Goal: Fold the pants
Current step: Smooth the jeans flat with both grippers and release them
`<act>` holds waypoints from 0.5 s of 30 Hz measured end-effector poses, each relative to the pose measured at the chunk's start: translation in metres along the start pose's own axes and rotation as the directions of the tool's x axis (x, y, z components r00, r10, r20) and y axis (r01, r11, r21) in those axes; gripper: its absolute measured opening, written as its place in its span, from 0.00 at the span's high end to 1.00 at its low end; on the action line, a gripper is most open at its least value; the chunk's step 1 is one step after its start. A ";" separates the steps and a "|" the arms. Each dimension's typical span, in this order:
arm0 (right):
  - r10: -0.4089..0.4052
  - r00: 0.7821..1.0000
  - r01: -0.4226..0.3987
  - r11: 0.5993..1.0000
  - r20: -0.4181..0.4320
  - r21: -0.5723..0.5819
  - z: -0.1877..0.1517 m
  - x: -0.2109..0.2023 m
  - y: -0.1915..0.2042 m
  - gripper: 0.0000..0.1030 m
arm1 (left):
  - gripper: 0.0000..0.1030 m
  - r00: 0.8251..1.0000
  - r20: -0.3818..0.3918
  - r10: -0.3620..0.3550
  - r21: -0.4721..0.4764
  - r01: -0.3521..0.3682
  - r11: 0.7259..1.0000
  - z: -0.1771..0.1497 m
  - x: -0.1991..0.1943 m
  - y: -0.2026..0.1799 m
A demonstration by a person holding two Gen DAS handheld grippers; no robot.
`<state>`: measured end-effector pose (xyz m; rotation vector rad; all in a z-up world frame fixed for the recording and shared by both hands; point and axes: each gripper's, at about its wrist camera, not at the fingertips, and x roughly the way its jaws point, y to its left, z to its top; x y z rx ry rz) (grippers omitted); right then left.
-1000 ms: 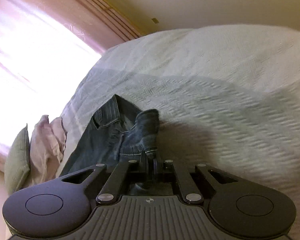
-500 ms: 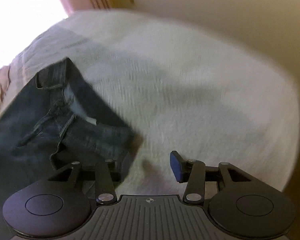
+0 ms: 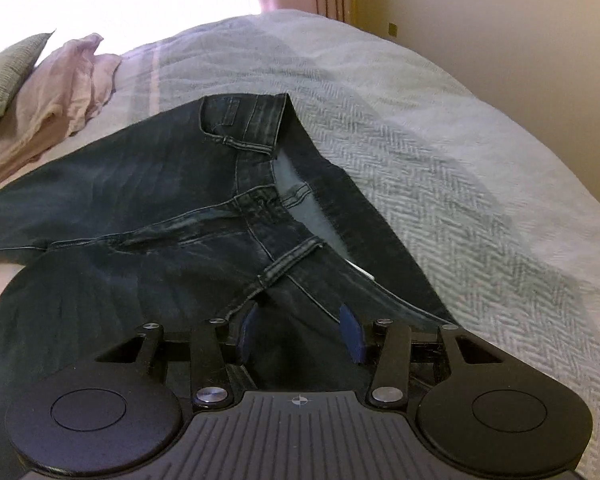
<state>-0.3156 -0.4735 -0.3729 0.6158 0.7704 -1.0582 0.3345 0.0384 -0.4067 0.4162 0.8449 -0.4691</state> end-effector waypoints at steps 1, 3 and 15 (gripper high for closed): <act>-0.011 1.000 0.011 1.000 -0.004 0.007 0.002 0.004 0.003 0.59 | 0.59 1.000 -0.015 -0.021 -0.006 0.021 1.000 0.002 0.006 0.004; -0.015 1.000 0.015 0.999 -0.012 0.032 0.005 0.011 0.010 0.59 | 0.65 0.995 -0.057 -0.083 -0.023 0.081 0.996 0.003 0.017 0.011; -0.062 0.998 0.063 0.998 -0.030 0.028 0.013 0.030 0.070 0.59 | 0.98 0.985 0.052 -0.164 -0.079 0.168 0.983 0.013 0.007 0.037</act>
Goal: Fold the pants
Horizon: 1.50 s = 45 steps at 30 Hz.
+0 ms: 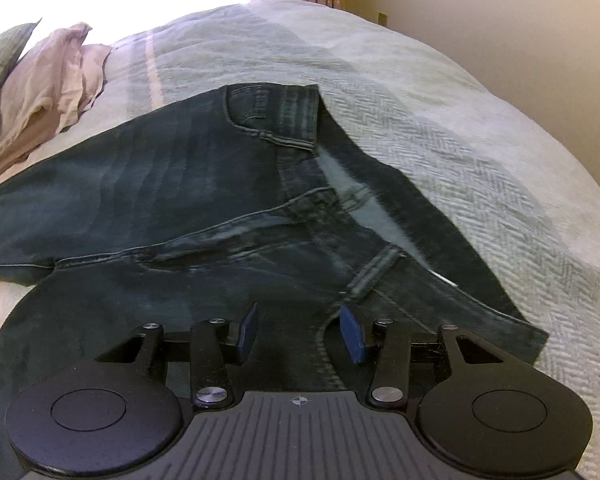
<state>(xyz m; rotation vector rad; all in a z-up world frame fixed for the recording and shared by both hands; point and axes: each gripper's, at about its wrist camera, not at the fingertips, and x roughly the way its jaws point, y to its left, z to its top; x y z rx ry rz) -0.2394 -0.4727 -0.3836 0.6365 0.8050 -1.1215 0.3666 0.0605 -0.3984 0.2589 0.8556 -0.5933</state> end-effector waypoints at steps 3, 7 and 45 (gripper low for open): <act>-0.011 1.000 0.011 1.000 0.017 -0.017 0.002 0.001 0.013 0.59 | 0.97 0.995 0.095 0.013 -0.058 -0.007 0.998 0.012 -0.002 0.006; -0.033 0.999 0.033 0.999 -0.004 -0.021 0.000 0.017 0.020 0.59 | 0.99 0.994 -0.032 0.106 0.048 -0.104 0.993 -0.001 0.065 -0.010; 0.260 0.918 -0.354 0.878 -0.299 -0.322 -0.067 -0.180 0.020 0.36 | 0.63 0.957 -0.265 0.117 0.051 -0.107 0.993 -0.097 -0.259 -0.230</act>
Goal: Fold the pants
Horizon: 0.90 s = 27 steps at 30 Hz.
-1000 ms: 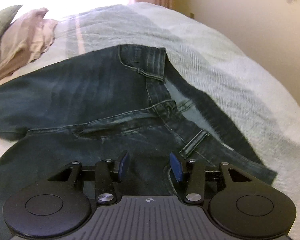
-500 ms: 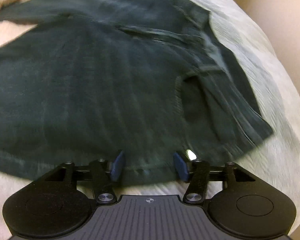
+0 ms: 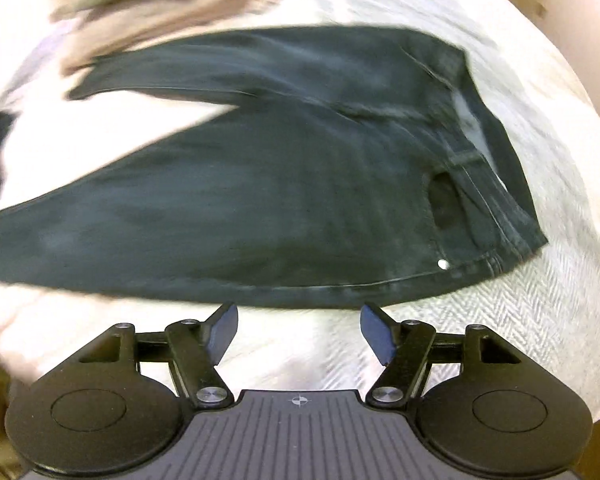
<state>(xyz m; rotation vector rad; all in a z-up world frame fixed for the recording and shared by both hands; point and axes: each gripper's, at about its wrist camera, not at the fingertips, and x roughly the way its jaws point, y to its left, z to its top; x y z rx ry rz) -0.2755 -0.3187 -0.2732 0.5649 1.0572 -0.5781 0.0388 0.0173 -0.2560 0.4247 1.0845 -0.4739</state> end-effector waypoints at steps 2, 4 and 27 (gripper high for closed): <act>0.031 0.999 -0.030 0.999 0.011 -0.043 -0.004 -0.025 0.014 0.36 | 0.63 1.000 -0.006 -0.013 0.022 0.013 1.000 -0.010 -0.027 -0.017; 0.049 0.999 -0.047 0.996 0.022 -0.070 -0.012 -0.048 0.024 0.36 | 0.63 1.000 -0.002 -0.025 0.049 0.025 0.998 -0.021 -0.052 -0.033; 0.079 0.995 -0.071 0.989 0.054 -0.132 -0.058 -0.128 0.023 0.36 | 0.56 0.996 0.067 -0.061 0.156 0.050 0.986 -0.068 -0.149 -0.079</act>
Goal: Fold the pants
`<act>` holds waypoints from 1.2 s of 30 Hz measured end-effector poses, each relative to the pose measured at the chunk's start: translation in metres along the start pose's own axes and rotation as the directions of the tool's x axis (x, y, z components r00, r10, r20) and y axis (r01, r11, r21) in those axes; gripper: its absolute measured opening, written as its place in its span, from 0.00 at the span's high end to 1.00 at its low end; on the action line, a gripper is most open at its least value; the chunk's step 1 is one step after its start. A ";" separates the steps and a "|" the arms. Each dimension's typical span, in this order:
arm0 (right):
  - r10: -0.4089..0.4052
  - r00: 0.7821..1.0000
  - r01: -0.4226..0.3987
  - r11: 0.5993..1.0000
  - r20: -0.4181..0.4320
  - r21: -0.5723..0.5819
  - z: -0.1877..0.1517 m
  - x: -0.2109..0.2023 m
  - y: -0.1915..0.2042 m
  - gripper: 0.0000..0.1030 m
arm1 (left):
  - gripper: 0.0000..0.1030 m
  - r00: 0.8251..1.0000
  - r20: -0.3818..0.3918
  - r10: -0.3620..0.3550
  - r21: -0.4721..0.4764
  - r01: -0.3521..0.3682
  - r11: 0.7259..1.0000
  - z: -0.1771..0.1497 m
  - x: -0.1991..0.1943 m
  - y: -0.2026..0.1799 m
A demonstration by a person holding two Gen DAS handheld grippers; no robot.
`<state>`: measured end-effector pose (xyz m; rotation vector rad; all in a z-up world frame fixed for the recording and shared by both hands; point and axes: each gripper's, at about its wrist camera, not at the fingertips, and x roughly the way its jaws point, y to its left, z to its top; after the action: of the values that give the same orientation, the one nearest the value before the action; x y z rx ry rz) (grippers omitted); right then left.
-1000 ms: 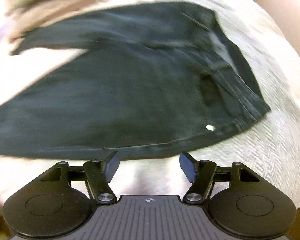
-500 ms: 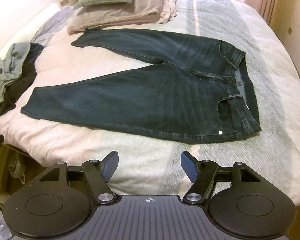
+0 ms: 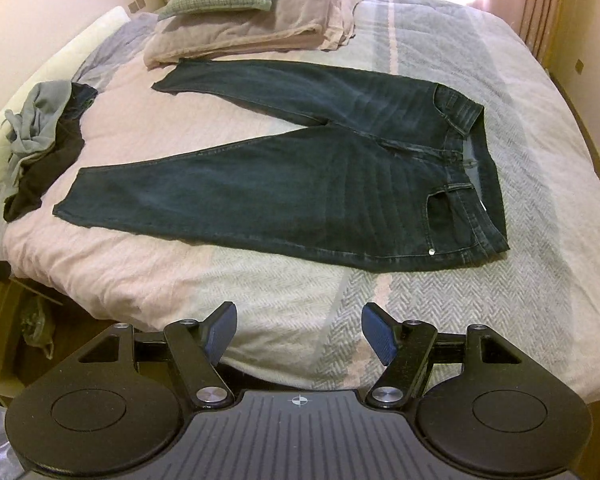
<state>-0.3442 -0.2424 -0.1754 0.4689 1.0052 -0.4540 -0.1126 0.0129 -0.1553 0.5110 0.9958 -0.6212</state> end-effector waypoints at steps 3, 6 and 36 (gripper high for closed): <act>-0.002 1.000 0.002 1.000 0.004 0.007 -0.001 -0.003 0.001 0.36 | 0.55 1.000 0.007 -0.007 0.008 0.007 1.000 0.000 -0.004 0.000; 0.001 1.000 -0.001 1.000 0.008 0.004 0.000 -0.008 0.004 0.36 | 0.53 1.000 0.015 -0.011 0.015 0.011 1.000 0.001 -0.009 0.002; -0.008 1.000 0.008 1.000 0.008 -0.015 0.045 0.009 0.018 0.36 | 0.51 1.000 0.009 -0.015 0.027 0.014 1.000 0.040 0.013 0.020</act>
<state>-0.2992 -0.2551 -0.1596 0.4494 1.0030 -0.4552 -0.0695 -0.0018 -0.1468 0.5245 0.9848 -0.6500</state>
